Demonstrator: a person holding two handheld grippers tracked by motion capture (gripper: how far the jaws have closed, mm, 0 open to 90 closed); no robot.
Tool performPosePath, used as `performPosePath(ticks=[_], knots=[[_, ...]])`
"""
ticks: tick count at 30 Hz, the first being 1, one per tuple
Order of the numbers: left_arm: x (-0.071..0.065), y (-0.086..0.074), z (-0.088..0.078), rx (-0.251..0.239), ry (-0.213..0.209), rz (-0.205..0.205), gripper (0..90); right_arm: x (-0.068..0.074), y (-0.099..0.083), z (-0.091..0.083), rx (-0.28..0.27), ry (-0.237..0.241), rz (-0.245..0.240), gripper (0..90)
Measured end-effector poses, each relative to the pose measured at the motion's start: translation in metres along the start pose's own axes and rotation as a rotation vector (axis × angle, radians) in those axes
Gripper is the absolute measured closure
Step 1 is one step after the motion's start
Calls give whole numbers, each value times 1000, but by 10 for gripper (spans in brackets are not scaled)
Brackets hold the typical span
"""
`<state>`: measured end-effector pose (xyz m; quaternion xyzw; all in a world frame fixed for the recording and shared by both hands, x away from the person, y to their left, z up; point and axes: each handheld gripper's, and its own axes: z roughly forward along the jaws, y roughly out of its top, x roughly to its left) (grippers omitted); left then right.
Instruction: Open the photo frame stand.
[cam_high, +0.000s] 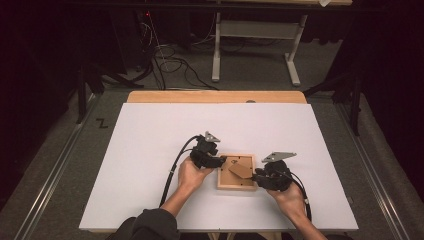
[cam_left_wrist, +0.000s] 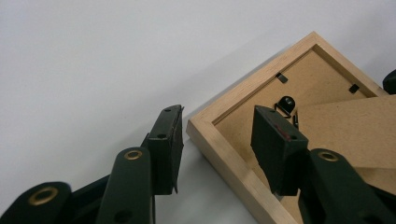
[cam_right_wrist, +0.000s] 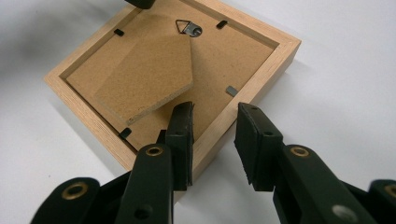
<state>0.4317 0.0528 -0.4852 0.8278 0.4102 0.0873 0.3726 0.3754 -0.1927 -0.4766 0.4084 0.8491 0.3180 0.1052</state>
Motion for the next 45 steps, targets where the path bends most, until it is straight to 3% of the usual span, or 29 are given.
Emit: performPosePath(ticks=[27, 45], knots=[[8, -2, 1, 23, -37, 31, 563, -3, 10, 5, 20, 12, -44, 733], [14, -8, -5, 26, -56, 8, 621, -6, 16, 8, 26, 2, -59, 760]])
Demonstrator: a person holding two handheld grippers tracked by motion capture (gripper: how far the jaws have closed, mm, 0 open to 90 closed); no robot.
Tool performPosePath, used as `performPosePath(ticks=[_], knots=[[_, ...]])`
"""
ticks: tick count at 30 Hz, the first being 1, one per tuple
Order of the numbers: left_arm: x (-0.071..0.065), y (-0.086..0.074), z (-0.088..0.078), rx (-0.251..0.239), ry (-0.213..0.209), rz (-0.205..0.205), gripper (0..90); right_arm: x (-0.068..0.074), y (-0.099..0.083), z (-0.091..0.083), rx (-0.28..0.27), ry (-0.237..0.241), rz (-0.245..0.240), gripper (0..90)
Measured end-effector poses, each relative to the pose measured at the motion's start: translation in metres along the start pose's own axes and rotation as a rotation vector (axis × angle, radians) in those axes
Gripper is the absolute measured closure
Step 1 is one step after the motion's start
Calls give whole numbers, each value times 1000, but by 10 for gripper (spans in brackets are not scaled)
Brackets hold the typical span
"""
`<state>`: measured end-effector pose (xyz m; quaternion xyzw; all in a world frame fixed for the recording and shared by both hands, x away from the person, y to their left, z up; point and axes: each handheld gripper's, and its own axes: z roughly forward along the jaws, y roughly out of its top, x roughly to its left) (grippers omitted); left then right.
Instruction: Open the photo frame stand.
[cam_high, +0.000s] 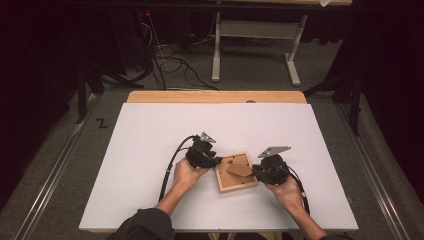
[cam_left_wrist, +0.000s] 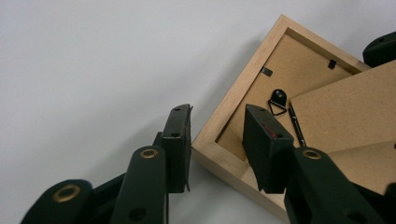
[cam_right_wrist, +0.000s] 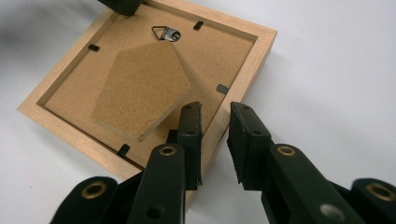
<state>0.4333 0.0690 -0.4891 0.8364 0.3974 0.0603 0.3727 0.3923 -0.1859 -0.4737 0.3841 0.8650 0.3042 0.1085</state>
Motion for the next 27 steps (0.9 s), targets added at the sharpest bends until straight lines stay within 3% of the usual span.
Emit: performPosePath(ticks=[27], knots=[[-3, -11, -10, 8, -12, -31, 667, -8, 8, 7, -10, -6, 12, 800]])
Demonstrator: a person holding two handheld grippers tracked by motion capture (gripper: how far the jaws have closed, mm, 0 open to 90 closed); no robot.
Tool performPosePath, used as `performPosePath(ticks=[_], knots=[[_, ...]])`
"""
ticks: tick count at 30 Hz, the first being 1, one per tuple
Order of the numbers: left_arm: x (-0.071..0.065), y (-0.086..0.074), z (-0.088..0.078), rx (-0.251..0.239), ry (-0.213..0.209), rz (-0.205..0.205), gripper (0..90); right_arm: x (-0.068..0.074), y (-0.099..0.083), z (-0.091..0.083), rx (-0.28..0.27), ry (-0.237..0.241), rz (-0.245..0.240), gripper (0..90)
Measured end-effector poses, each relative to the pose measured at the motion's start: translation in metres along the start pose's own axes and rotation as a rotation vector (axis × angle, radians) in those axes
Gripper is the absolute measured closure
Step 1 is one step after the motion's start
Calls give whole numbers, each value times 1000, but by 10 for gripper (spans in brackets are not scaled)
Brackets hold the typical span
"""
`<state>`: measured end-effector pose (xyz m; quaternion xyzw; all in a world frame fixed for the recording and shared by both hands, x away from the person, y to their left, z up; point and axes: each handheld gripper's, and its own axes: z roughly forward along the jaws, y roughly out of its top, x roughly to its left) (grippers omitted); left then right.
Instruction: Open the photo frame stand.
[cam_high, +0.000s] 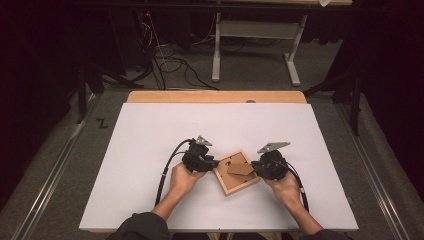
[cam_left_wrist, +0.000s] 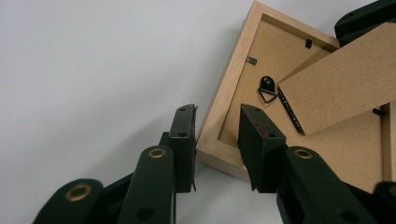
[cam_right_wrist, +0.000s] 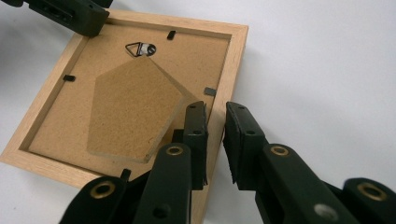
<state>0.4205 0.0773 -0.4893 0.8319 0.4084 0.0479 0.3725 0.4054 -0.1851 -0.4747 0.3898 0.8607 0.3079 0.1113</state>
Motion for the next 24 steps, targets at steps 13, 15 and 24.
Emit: performPosePath(ticks=[13, 15, 24], knots=[[-5, -3, -2, 2, 12, -9, 676, 5, -1, -2, -13, -40, -37, 795], [-5, -3, -2, -6, 12, -18, 677, 5, -2, -4, -17, -37, -31, 785], [-5, -5, -2, -15, 17, -25, 683, 11, -22, -30, -40, -39, -42, 757]])
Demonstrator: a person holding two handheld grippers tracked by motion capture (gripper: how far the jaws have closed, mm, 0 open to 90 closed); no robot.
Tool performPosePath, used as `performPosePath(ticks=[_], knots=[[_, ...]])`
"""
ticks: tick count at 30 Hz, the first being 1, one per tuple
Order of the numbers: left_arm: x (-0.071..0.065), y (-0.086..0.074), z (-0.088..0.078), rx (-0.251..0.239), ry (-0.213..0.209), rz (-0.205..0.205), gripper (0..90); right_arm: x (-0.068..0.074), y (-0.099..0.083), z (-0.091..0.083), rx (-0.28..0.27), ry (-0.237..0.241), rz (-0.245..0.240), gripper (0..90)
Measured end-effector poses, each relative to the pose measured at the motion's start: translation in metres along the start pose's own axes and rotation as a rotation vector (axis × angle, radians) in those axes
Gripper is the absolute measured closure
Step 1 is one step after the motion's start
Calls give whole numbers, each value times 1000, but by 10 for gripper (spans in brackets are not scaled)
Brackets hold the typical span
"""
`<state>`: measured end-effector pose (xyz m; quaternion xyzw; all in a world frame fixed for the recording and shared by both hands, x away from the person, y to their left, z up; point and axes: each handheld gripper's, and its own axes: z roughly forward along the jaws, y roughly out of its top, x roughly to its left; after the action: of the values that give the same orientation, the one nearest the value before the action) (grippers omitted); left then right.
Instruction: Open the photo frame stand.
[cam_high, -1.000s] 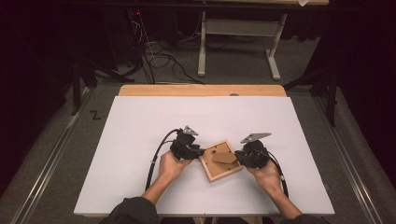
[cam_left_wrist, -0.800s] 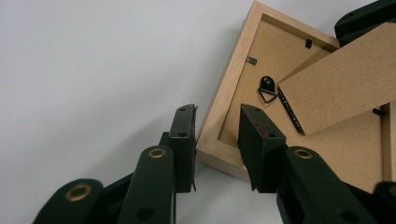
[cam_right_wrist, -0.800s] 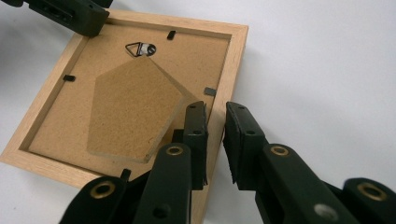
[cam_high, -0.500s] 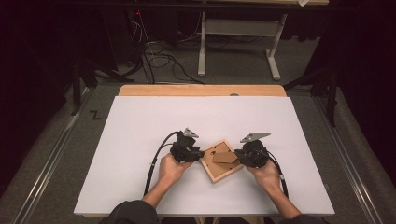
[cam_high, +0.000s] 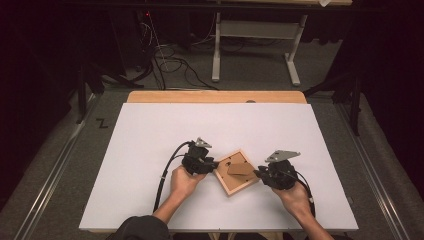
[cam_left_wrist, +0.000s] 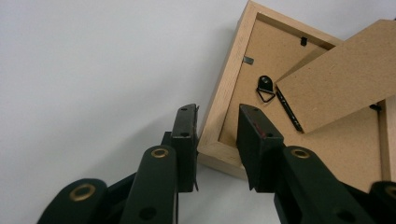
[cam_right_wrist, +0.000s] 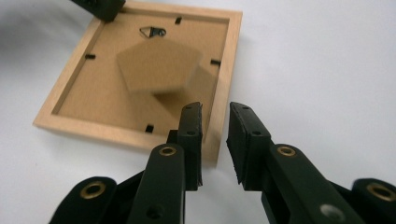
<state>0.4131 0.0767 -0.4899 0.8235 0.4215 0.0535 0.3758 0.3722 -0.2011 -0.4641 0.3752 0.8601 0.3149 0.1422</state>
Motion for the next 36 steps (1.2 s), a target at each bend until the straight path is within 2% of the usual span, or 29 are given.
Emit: performPosePath(ticks=[7, 13, 27, 36], knots=[[-1, 0, 0, -1, 0, -3, 686, 1, -13, -3, 12, 13, 23, 740], [-2, -1, -1, -2, 2, -5, 687, 3, -17, 0, 22, 8, 16, 732], [-7, -4, -5, 18, 15, 16, 694, -1, -15, 4, 16, -5, 7, 732], [-10, -7, -8, 26, 13, 13, 700, -5, -11, 8, 10, -21, 17, 737]])
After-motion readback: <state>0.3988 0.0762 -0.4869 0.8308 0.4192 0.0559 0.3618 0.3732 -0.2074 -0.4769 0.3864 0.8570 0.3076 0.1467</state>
